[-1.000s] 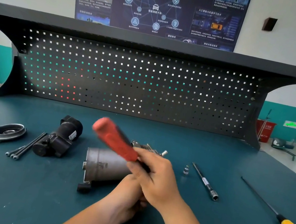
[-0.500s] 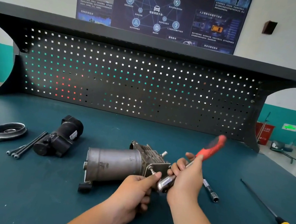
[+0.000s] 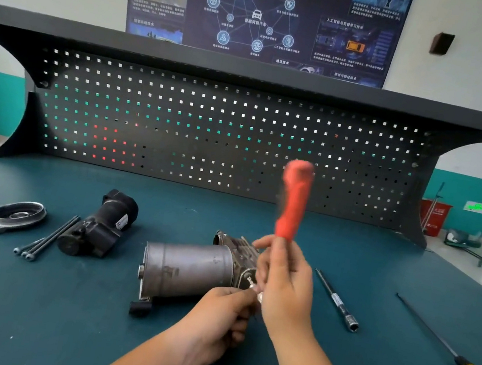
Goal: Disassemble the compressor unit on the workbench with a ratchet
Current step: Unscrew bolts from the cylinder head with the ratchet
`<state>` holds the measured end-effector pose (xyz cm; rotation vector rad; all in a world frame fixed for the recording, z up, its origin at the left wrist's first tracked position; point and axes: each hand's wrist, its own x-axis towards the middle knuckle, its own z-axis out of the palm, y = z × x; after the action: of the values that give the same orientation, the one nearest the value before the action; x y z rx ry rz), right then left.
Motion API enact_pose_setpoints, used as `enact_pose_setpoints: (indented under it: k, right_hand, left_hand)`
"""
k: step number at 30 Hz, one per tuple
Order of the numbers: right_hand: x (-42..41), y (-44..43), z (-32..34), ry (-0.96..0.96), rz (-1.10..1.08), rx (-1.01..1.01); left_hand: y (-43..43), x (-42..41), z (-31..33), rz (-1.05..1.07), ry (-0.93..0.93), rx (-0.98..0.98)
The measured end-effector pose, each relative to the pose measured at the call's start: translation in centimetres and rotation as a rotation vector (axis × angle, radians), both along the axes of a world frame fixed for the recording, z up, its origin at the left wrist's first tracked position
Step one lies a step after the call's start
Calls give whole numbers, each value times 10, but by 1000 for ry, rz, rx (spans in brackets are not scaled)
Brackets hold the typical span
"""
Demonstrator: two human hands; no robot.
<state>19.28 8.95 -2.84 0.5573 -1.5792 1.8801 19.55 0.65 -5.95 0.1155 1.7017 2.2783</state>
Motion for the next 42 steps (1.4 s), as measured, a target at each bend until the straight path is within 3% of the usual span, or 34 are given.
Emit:
enact_pose_setpoints:
  k: [5,7,10,13,17,19,21,23,25,28,30,34,37,42]
  right_hand:
    - [-16,19,3,-510,-46,-777]
    - [-22,26,1,-638,17,-949]
    - [-23,26,2,-623,23,-868]
    - [-17,19,8,-441,-33,-629]
    - [-6,4,3,-57,-37,-182]
    - [-3,2,-2,129,-13,179]
    - [-3,3,-5,256,-54,561]
    - [-3,4,-5,304,-101,706]
    - [-2,4,-6,253,-93,575]
    - [-2,2,-2,2,33,-5]
    - [-8,7,0,-203,-19,-376]
    - [-20,21,0,-578,-22,-905]
    - [-21,22,2,-552,-18,-831]
    - [-10,9,1,-93,-56,-223]
  left_hand:
    - [1,-1,1,2,-24,47]
    - [2,0,3,1,-14,36]
    - [2,0,3,10,-23,6]
    - [0,1,3,23,-23,-37]
    - [0,-2,-1,23,-1,-28]
    - [1,-4,-4,16,14,-36]
    - [1,-4,-5,7,45,-23]
    - [1,-3,-5,25,68,2]
    - [1,-4,-5,13,49,-11]
    - [0,-3,-3,-21,8,-45]
    - [0,-2,0,-27,-1,-34]
    - [4,-3,2,-2,-4,-22]
    - [3,-3,1,21,-13,-32]
    - [1,-5,-2,55,-3,-62]
